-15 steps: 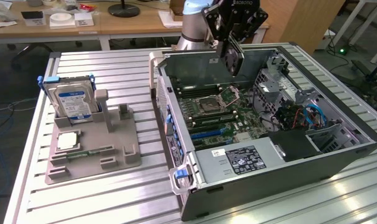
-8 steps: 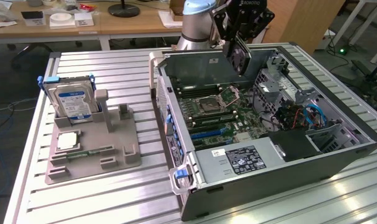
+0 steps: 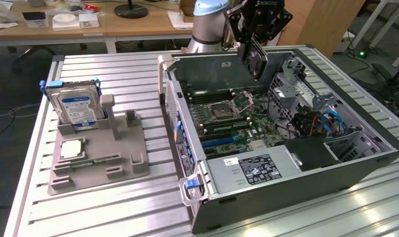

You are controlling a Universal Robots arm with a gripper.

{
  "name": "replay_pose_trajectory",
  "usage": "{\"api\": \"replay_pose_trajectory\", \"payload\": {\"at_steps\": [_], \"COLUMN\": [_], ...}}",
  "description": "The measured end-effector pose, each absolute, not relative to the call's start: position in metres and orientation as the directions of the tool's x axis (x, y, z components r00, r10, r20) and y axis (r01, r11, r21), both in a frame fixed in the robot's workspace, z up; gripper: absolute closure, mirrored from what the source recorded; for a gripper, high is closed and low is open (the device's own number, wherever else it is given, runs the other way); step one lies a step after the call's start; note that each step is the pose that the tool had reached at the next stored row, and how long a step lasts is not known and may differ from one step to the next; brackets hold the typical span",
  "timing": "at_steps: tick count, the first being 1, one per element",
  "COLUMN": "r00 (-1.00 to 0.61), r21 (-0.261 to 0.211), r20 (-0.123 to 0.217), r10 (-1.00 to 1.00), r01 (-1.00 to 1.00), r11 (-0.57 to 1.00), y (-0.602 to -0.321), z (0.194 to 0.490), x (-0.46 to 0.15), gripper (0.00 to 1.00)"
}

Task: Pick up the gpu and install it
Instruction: 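Pick up the gpu and move the gpu toward the slot, then insert the gpu into the slot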

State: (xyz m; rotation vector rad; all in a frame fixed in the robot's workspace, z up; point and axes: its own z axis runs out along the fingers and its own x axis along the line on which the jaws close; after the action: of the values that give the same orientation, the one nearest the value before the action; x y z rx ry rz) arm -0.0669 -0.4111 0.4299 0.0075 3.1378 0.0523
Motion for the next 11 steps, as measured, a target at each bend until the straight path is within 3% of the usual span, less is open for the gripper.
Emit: {"api": "replay_pose_trajectory", "payload": {"at_steps": [11], "r00": [-1.000], "r21": [0.033], "r20": [-0.003], "r10": [0.005], "r01": [0.005], "r11": [0.999], "y": [-0.4111], "z": [0.4299], "x": [-0.0669], "gripper": [0.72]}}
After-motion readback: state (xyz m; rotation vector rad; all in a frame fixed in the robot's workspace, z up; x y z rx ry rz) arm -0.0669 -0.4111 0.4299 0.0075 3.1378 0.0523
